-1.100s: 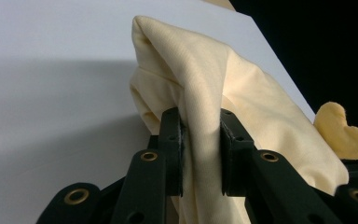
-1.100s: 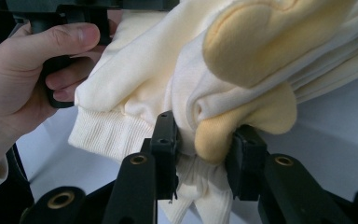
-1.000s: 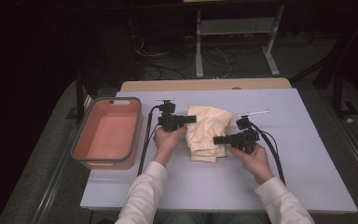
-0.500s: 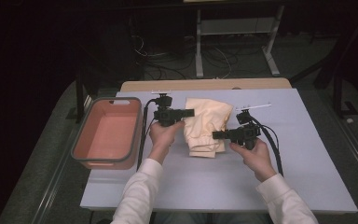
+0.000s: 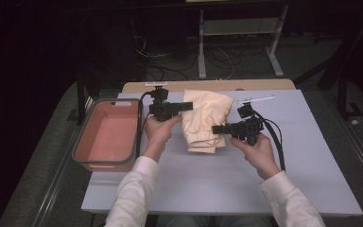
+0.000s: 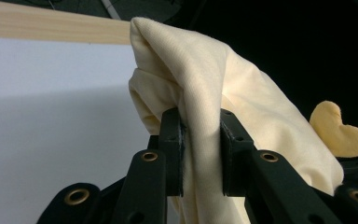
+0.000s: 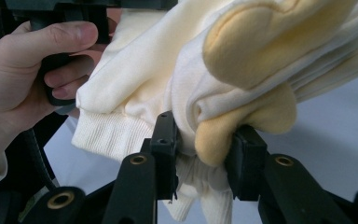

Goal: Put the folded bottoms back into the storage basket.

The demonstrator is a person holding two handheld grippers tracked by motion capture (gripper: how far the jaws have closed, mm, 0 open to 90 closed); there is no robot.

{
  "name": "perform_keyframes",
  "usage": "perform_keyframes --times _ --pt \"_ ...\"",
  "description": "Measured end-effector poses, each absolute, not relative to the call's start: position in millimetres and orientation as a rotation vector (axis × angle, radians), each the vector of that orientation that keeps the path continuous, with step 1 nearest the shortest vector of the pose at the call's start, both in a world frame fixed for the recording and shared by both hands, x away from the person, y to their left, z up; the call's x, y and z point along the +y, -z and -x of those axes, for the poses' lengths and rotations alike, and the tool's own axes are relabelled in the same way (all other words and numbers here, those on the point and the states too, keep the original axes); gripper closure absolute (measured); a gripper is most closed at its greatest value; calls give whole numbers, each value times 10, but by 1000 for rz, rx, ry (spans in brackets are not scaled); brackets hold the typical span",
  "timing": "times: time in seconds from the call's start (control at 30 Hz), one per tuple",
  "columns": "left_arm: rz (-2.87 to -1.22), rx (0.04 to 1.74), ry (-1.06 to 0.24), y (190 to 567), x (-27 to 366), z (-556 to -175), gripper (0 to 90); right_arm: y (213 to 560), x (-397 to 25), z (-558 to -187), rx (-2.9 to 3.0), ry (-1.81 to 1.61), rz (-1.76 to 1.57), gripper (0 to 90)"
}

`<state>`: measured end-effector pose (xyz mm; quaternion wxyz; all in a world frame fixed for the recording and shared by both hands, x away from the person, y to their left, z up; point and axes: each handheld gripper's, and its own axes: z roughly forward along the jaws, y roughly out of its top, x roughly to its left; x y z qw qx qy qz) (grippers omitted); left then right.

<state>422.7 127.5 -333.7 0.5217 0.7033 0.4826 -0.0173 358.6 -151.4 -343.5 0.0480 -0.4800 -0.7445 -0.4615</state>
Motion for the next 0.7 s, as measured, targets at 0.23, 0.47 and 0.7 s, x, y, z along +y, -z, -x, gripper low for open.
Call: perform_keyframes --times 0.23,0.47,0.7 --pt "-1675 1144 14 3162 1359 -4202 740 3275 -1435 -3587 -2290 1429 1443 667" --pt "-1673 1139 -19 2989 1501 -4183 740 3128 -1304 -3614 -2306 1452 1411 667" --pt "-1661 1139 -40 2878 1633 -4166 741 3027 -1175 -3635 -2323 1460 1386 667"
